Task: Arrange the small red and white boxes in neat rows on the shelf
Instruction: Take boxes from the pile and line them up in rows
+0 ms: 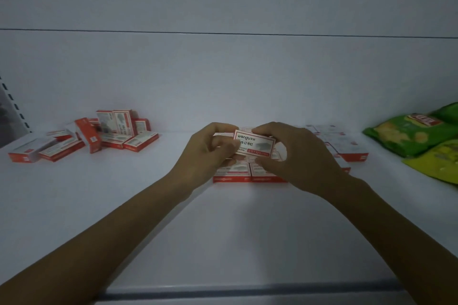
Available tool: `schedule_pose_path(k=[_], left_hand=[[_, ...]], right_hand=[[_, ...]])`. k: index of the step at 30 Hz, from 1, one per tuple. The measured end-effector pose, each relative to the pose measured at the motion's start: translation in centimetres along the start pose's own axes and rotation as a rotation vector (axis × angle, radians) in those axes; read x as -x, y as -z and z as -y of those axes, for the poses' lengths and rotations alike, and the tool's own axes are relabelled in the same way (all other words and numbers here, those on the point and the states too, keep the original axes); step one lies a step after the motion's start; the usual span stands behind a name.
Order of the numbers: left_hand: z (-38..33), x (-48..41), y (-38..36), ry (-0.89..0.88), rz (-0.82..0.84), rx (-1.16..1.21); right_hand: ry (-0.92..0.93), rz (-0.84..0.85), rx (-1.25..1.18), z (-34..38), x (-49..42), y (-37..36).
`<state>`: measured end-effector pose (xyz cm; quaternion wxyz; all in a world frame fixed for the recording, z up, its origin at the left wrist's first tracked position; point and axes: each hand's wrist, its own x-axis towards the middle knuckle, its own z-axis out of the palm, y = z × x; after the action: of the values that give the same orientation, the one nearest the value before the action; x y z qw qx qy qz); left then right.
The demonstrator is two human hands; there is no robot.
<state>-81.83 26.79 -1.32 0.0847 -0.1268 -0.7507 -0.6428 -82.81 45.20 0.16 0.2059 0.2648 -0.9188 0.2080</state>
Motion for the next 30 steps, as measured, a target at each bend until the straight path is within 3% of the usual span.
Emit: schedule_pose_path(k=[3, 6, 9, 21, 26, 30], left_hand=[[1.1, -1.6, 0.3, -0.101, 0.074, -0.362], [3.2, -3.2, 1.4, -0.091, 0.245, -0.671], [5.4, -3.7, 1.7, -0.166, 0.242, -0.849], [6.5, -4.3, 1.9, -0.211, 0.187, -0.845], [6.6, -4.3, 1.9, -0.207, 0.187, -0.843], [6.4, -4.1, 1.8, -0.198, 0.204, -0.832]], right_hand=[[0.013, 0.027, 0.178, -0.7, -0.5, 0.7], [0.054, 0.108, 0.324, -1.4, -1.2, 0.9], [0.05, 0.193, 0.342, -1.8, -2.3, 0.8], [0.065, 0.342, 0.412, -4.1, -12.2, -6.2], [0.15, 0.173, 0.383, -4.0, -11.3, -6.6], [0.152, 0.175, 0.297, -4.2, -9.7, -7.6]])
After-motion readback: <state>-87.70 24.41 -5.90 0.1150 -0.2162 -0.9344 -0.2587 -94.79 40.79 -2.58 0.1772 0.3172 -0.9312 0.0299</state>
